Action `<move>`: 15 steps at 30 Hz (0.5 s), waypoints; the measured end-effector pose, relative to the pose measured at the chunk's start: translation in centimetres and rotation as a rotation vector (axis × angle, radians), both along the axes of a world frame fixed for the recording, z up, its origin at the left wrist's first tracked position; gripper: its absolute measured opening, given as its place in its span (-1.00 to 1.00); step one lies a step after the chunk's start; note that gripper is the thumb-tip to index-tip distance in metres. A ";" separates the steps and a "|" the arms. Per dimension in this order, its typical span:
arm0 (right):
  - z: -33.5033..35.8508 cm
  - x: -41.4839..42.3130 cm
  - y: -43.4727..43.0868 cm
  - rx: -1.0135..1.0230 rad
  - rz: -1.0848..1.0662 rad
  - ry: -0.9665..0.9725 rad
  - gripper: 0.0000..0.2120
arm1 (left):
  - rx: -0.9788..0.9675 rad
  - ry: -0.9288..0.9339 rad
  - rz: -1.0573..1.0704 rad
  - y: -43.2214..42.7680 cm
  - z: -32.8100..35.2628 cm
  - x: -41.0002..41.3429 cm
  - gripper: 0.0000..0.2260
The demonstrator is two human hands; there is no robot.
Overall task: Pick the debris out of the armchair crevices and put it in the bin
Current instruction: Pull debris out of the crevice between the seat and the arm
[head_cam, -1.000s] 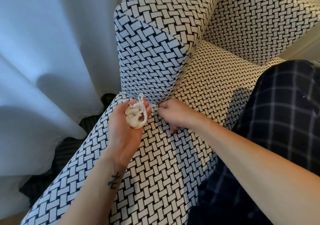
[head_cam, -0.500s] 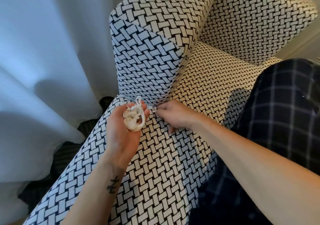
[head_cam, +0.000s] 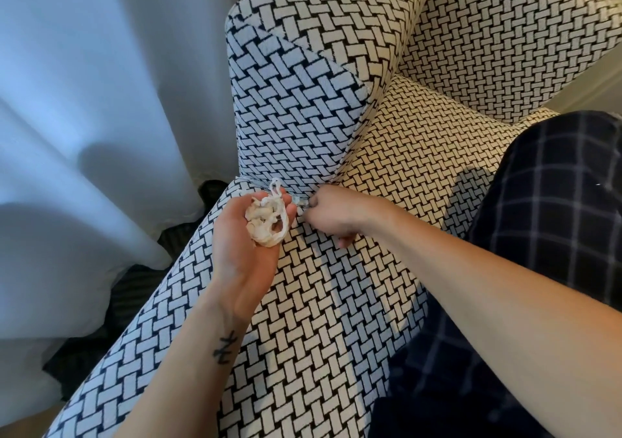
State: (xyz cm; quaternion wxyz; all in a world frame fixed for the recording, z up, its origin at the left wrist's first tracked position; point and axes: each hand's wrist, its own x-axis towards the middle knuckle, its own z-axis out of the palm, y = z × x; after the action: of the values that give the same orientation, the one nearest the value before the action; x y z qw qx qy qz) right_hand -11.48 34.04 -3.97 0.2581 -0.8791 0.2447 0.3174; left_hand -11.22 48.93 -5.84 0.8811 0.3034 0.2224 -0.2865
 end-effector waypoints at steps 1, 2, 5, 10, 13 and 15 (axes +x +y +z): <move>-0.1 -0.3 -0.6 0.092 -0.050 0.002 -0.79 | 0.001 0.000 0.002 -0.1 0.0 0.0 -0.84; -0.2 -0.8 -1.0 0.183 -0.098 -0.011 -0.78 | 0.003 0.000 0.003 -0.1 0.0 0.0 -0.83; -0.6 -1.9 -1.9 0.386 -0.212 -0.085 -0.81 | 0.004 -0.013 -0.001 0.0 0.0 0.1 -0.86; -0.7 -2.6 -2.3 0.497 -0.220 -0.092 -0.78 | -0.038 -0.023 -0.019 0.2 -0.3 0.3 -0.86; -0.6 -2.4 -1.3 0.340 -0.149 -0.094 -0.68 | -0.085 -0.010 -0.023 0.4 -0.5 0.5 -0.85; -0.2 -1.7 0.1 0.087 -0.049 -0.080 -0.71 | -0.083 -0.004 -0.026 0.5 -0.6 0.6 -0.85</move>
State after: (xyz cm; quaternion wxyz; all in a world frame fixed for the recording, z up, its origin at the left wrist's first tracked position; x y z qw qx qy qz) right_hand -13.14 34.09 -4.18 0.3135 -0.8727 0.2415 0.2861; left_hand -10.57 49.43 -6.43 0.8897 0.2698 0.2046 -0.3063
